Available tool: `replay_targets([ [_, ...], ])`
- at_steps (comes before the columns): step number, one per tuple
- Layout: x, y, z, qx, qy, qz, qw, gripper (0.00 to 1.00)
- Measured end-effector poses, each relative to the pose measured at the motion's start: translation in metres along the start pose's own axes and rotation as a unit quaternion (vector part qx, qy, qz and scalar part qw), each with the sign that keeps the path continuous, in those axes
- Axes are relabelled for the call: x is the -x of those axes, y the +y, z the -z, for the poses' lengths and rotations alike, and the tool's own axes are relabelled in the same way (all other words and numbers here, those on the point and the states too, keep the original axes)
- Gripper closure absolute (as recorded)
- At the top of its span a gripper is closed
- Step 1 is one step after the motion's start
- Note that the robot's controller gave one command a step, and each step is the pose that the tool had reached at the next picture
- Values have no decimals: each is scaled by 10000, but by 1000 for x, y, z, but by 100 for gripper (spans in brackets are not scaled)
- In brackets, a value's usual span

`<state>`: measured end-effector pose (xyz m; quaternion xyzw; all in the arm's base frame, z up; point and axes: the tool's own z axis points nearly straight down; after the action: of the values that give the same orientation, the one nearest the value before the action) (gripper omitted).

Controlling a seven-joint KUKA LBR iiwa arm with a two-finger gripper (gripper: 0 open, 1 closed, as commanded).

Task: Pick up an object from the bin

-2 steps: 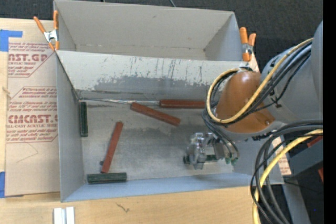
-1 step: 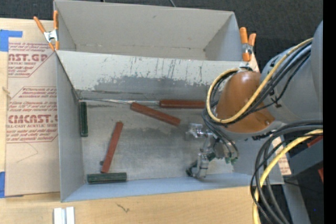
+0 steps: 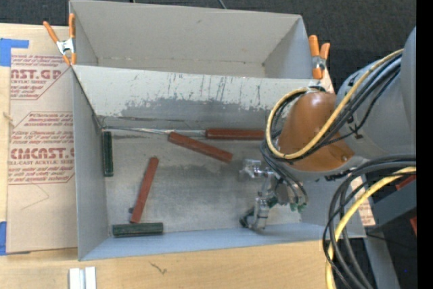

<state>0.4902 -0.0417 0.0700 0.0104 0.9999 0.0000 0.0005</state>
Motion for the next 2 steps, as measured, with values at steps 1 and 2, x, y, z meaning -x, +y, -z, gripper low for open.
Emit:
replay_targets([
  [1, 0, -55, 0, -1, -1, 2409, 9705, 100],
  [2, 0, -55, 0, -1, -2, 2409, 9706, 100],
])
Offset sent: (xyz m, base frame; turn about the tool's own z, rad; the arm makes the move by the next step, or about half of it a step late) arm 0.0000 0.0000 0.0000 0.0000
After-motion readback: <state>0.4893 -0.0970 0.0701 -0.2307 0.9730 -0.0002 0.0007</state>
